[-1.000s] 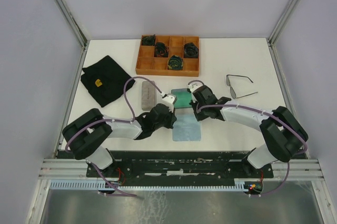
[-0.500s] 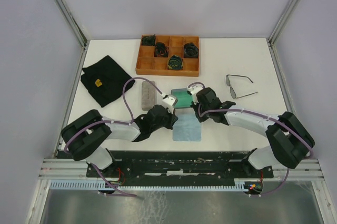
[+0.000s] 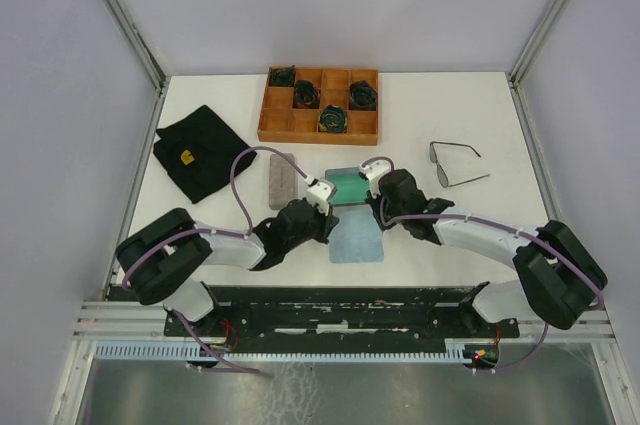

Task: Organize the sunglasses
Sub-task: Fold the glasses cleaning cloth at the center of the board.

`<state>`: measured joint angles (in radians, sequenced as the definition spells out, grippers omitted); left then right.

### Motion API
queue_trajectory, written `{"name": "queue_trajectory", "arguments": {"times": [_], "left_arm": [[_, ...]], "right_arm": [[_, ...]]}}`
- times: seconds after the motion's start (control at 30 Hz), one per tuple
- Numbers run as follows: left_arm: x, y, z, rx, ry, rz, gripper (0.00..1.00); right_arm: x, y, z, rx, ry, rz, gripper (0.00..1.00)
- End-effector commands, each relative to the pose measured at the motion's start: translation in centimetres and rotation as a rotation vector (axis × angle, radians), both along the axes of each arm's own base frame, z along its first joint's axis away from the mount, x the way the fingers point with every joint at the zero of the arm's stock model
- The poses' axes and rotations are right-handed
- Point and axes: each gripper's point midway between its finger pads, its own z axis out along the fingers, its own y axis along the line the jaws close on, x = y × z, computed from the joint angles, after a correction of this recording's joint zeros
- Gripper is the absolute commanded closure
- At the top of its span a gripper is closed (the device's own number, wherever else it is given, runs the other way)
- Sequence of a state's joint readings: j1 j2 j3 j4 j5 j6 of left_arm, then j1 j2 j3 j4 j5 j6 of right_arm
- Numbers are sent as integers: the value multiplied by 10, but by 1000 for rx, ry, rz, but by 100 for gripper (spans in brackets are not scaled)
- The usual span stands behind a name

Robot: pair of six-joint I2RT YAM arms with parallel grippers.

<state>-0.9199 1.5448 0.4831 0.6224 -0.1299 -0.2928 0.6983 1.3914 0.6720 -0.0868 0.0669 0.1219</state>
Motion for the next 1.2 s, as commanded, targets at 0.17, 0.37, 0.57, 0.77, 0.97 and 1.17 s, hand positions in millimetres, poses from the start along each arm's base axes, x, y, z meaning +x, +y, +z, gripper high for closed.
{"name": "queue_trajectory", "arguments": {"times": [0.17,0.37,0.57,0.77,0.97,1.17], "left_arm": [[-7,2,16,-97,-97,-48,97],[-16,4,13,-144,-71,-52,97],[-22,-1,12,-165,-50,-82,97],[-29,-2,6,-170,-17,-93,97],[-35,-5,3,-171,5,-104,96],[-43,-5,-3,-165,39,-112,92]], "right_arm": [[-4,-10,17,45,-49,-47,100],[-19,-8,2,77,33,-59,98],[-30,-8,-10,88,102,-79,96],[-40,-8,-13,104,151,-95,92],[-46,-10,-13,108,179,-106,89],[-53,-8,-10,127,210,-99,88]]}}
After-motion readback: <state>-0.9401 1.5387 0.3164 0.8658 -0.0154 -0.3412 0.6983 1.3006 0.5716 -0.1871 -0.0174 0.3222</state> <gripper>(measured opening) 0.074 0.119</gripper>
